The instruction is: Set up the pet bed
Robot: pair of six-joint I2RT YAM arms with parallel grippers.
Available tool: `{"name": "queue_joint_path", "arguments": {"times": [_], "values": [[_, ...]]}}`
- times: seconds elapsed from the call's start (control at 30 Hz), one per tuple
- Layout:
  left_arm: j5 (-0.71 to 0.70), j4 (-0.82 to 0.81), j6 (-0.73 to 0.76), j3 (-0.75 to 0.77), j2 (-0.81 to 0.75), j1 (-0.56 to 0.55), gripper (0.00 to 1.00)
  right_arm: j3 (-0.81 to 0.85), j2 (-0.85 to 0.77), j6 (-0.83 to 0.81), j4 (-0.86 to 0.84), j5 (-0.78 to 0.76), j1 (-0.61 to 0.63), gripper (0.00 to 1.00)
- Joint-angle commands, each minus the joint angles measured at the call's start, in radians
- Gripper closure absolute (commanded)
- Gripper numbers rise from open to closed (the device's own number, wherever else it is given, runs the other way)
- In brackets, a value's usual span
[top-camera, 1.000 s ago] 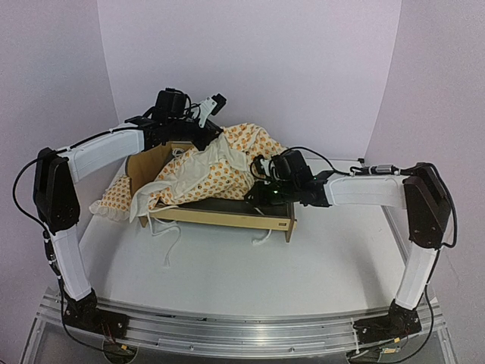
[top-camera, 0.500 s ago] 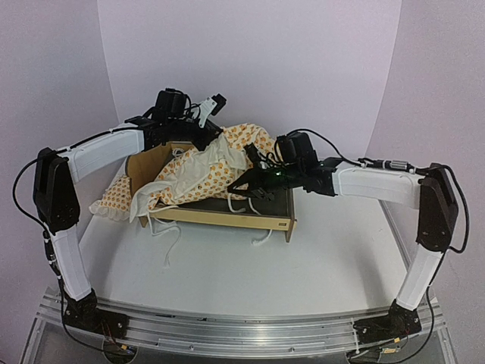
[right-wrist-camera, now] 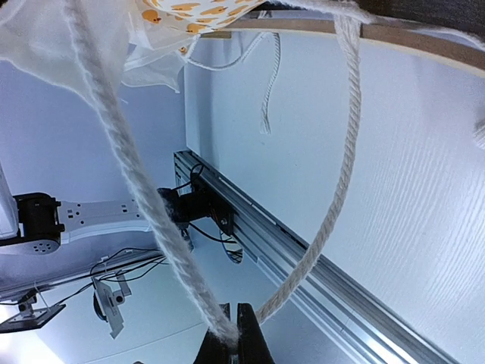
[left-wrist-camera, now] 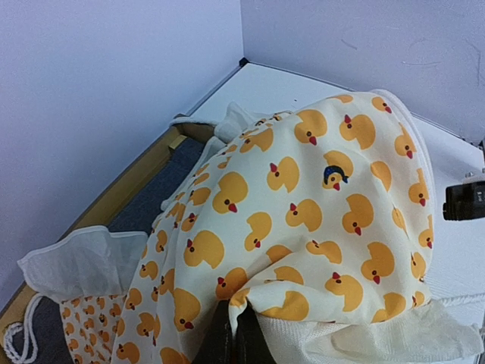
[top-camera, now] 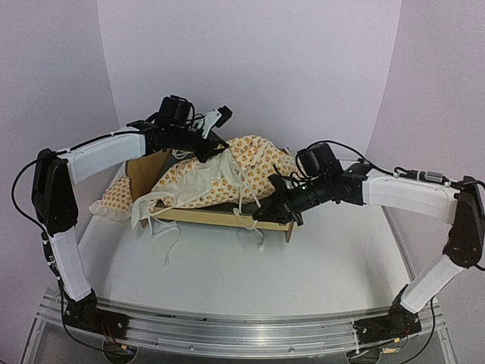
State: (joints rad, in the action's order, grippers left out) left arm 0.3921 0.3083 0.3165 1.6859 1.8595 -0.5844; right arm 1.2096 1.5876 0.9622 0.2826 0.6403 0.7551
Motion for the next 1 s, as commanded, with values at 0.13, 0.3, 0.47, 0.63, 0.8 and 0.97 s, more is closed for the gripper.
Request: {"name": "queue_joint_path", "arguments": {"times": [0.13, 0.3, 0.47, 0.63, 0.8, 0.97], "values": [[0.065, 0.012, -0.02, -0.047, -0.084, 0.029, 1.0, -0.112, -0.111, 0.167, 0.187, 0.037, 0.052, 1.0], [0.086, 0.016, -0.026, -0.08, -0.095, 0.029, 1.0, -0.022, -0.165, 0.2, 0.199, 0.026, 0.084, 1.0], [0.078, 0.006, -0.024, -0.079, -0.092, 0.029, 1.0, 0.091, -0.194, 0.205, 0.209, 0.008, 0.089, 1.0], [0.126, 0.022, -0.028, -0.09, -0.095, 0.028, 1.0, -0.092, -0.226, 0.207, 0.238, -0.009, 0.089, 1.0], [0.306, 0.135, 0.05, -0.12, -0.094, 0.016, 0.95, -0.225, -0.186, 0.158, 0.244, -0.051, 0.087, 0.76], [0.429, 0.333, 0.215, -0.09, -0.108, 0.015, 0.07, -0.25, -0.189, 0.086, 0.309, -0.129, 0.01, 0.46]]}}
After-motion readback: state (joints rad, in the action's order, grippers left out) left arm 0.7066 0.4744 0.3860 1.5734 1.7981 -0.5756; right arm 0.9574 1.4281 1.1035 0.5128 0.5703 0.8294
